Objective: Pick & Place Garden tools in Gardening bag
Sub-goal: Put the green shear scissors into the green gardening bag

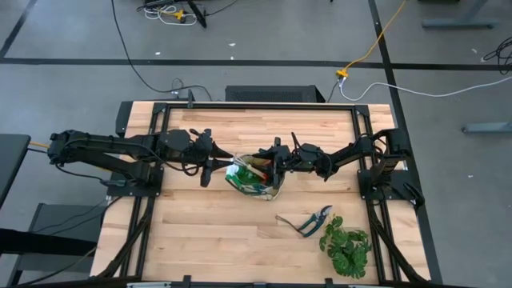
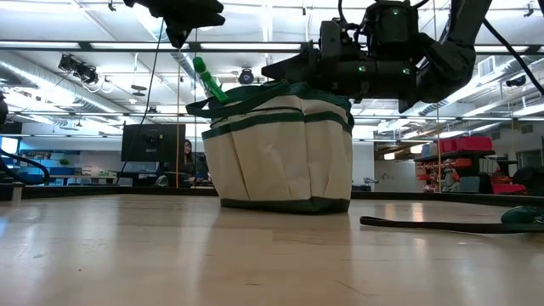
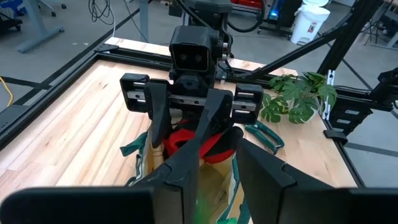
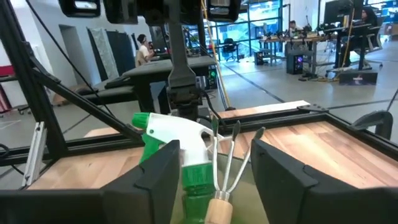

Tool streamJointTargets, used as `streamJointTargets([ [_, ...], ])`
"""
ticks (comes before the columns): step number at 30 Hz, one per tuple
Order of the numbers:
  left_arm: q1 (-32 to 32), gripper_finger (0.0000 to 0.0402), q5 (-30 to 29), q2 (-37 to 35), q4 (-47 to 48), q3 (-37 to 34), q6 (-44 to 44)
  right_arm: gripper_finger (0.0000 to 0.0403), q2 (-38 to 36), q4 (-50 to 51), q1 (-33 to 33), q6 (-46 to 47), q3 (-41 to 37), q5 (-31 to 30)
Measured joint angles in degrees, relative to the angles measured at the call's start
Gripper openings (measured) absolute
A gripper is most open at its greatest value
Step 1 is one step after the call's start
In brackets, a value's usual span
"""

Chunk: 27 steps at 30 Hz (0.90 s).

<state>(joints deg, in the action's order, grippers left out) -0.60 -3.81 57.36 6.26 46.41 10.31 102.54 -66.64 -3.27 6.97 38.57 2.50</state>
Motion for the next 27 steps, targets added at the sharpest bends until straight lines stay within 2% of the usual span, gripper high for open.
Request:
streamJointTargets([
  [7,-0.02,0.0112,0.00,0.00,0.00,0.00,0.02,0.0201,-4.18,0.60,0.00,-1.74,-0.04,2.12],
  [11,-0.01,0.0112,0.01,0.01,0.02,0.00,0.02,0.0201,-8.38,5.70,0.00,-1.89,-0.04,3.26],
  [19,-0.02,0.0112,0.02,0.02,0.07,0.00,-0.24,0.0201,-21.74,29.33,2.07,-4.94,-0.04,4.48],
  [27,-0.01,0.0112,0.00,0.02,0.03,0.00,-0.29,0.0201,-34.52,50.51,8.83,-4.61,-0.04,4.46],
])
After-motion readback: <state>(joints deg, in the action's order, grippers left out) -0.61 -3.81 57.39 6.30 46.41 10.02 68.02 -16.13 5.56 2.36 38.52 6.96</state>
